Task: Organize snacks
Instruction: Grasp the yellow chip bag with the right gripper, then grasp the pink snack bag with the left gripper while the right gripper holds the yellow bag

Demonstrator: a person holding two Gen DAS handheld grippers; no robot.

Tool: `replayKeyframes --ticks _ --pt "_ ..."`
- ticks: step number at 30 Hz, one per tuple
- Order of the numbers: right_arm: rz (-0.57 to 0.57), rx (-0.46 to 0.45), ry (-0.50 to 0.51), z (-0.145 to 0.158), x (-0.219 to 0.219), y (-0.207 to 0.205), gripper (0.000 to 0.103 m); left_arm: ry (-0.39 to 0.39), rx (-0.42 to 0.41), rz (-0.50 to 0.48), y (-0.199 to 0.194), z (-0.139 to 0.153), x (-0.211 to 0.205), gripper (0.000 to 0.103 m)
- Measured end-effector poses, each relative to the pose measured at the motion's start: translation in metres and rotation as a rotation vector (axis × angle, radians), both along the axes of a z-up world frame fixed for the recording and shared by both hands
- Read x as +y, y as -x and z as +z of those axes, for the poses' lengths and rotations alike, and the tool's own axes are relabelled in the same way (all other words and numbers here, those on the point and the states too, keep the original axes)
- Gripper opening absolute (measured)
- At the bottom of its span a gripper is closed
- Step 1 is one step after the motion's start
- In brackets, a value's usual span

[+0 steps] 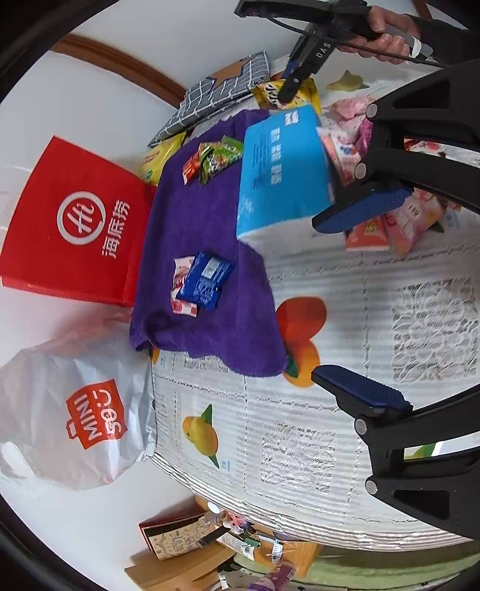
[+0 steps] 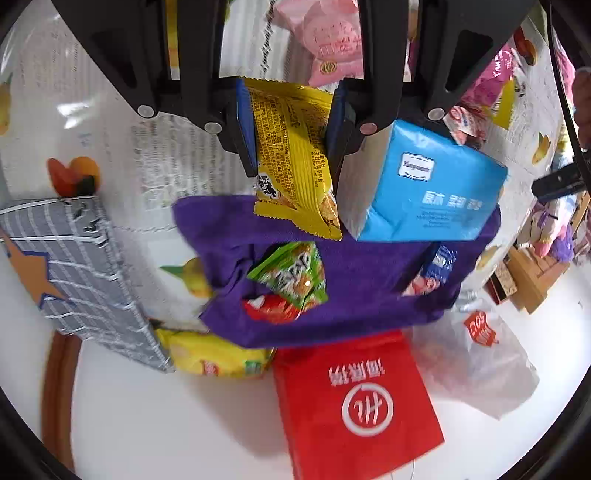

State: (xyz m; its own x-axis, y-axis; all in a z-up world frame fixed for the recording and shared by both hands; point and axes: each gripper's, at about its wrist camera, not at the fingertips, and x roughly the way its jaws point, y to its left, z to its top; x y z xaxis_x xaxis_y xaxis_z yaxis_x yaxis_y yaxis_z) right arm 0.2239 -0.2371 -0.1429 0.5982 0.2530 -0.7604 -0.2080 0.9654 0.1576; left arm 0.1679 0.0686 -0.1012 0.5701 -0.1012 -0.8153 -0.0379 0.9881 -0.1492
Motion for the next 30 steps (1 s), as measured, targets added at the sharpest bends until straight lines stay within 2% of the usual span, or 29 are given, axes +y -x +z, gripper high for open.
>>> replayKeyframes --ticks 6,13,30 --pt "-0.030 -0.045 -0.006 0.021 -0.013 0.025 0.034 -0.012 -0.001 -0.039 0.016 0.001 -0.023 0.072" --pt "-0.038 -0.070 0.010 0.030 -0.022 0.055 0.034 -0.019 0.033 -0.066 0.034 -0.009 -0.046 0.072" --pt "-0.045 -0.095 0.003 0.032 -0.034 0.084 0.034 -0.001 0.107 -0.147 0.043 -0.028 -0.087 0.073"
